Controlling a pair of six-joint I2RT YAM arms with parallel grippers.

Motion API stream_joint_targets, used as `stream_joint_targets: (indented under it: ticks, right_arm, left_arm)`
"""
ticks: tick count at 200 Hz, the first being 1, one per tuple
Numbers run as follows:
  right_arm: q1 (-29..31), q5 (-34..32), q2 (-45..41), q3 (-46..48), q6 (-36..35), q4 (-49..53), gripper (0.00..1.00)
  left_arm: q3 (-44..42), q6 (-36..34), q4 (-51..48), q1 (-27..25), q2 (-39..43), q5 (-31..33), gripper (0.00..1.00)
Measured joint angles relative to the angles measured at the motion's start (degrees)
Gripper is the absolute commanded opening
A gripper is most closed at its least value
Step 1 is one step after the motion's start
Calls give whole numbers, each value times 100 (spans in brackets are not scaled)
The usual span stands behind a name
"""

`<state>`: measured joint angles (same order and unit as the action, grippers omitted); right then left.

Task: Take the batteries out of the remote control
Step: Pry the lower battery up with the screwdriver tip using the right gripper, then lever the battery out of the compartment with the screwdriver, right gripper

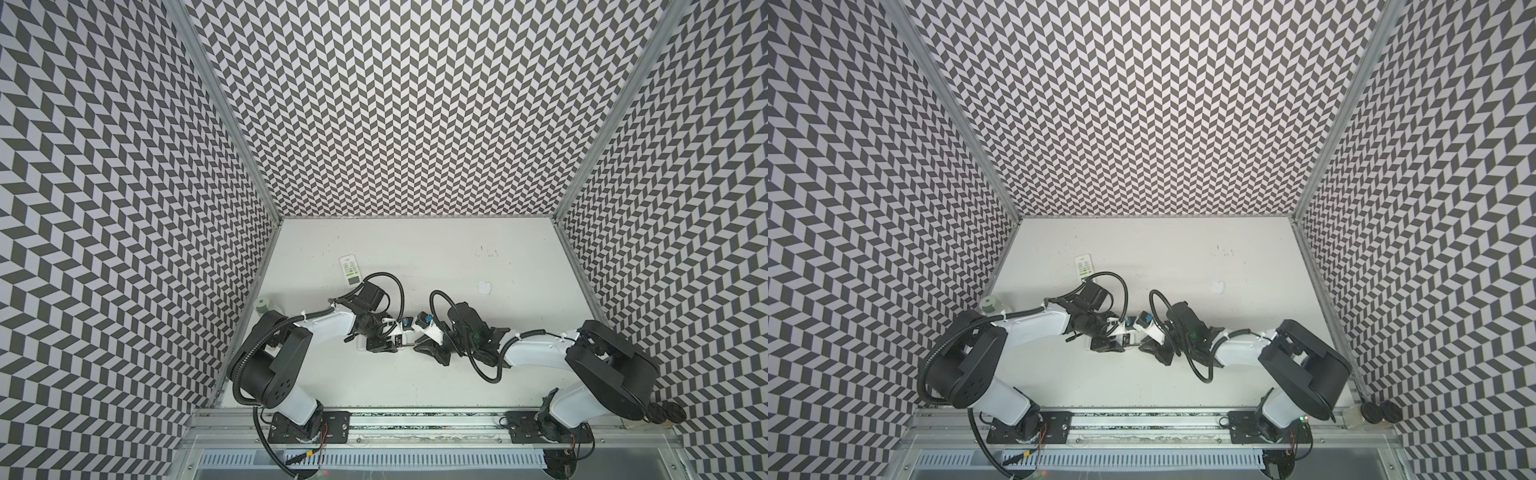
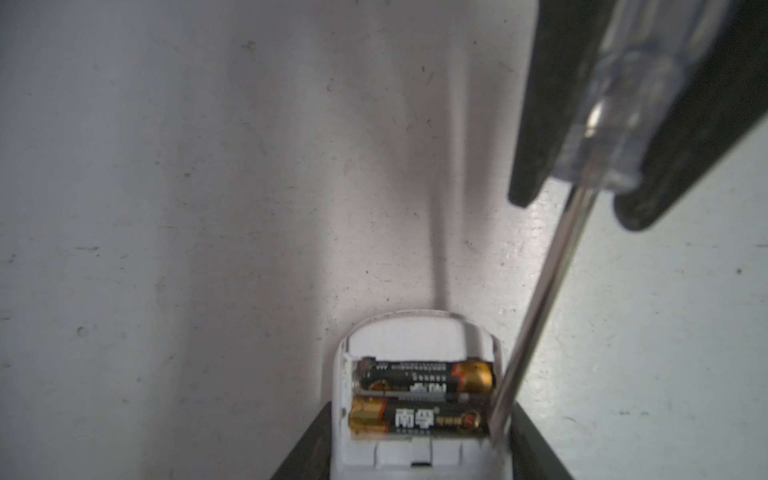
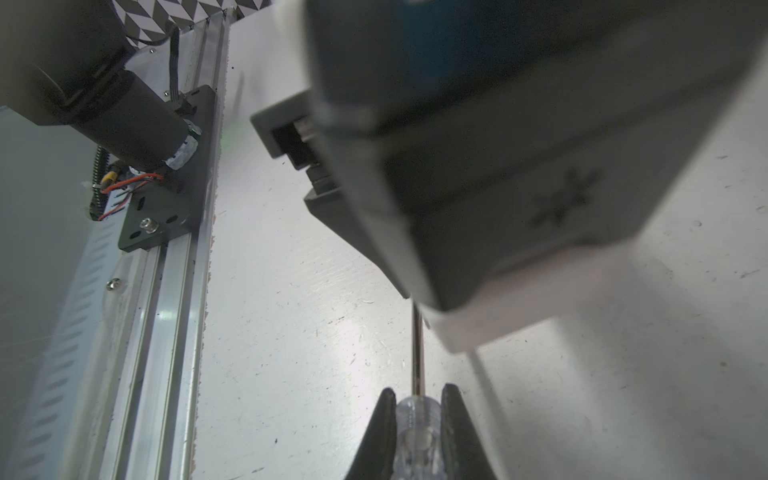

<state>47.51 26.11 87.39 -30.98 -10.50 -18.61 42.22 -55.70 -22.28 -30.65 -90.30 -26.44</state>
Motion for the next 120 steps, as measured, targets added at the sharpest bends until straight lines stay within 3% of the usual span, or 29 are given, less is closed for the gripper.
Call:
stream_joint_targets:
  ticks: [120]
  right_arm:
    - [-81,-640,-186,9,-17,-431,0]
  left_arm:
    - [31,118,-72,-35,-9,-96,71]
